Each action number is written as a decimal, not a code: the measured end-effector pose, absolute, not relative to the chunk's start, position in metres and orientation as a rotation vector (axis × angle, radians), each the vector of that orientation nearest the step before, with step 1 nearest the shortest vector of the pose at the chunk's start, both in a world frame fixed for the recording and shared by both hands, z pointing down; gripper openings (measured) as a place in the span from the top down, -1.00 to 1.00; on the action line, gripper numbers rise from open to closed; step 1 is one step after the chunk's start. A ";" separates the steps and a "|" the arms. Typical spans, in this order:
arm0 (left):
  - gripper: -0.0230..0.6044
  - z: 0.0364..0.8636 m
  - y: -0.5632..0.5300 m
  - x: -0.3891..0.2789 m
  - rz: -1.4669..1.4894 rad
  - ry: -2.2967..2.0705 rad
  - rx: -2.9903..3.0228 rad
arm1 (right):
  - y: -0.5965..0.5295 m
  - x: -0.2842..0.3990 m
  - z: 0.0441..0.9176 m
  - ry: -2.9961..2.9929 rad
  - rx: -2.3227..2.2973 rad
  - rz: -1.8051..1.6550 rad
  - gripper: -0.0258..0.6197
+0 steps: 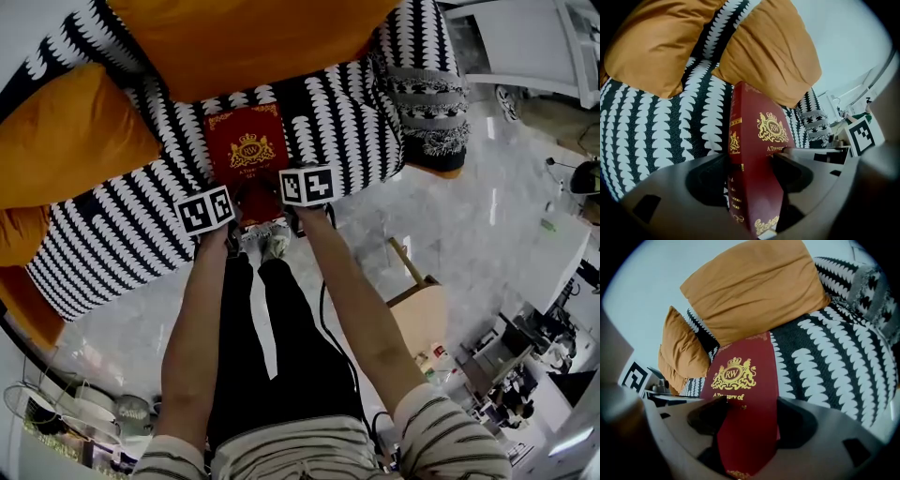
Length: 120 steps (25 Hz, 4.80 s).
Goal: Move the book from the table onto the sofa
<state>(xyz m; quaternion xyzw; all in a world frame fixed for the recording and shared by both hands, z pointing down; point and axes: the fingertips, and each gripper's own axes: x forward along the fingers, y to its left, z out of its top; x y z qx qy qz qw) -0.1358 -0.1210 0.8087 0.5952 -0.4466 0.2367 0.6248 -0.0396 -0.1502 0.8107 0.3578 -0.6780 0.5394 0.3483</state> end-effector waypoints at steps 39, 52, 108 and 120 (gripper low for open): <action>0.42 0.606 -0.101 -0.106 0.626 -1.020 1.723 | -0.124 -0.005 0.604 -1.992 1.227 1.243 0.46; 0.71 0.422 -0.081 -0.048 0.609 -0.941 2.122 | -0.082 0.036 0.424 -2.118 1.572 1.138 0.80; 0.91 0.005 -0.035 0.034 -0.047 -1.015 2.839 | -0.016 0.098 0.000 -2.631 1.867 0.156 0.88; 0.91 0.006 -0.038 0.038 -0.061 -1.035 2.833 | -0.018 0.103 0.002 -2.646 1.856 0.145 0.88</action>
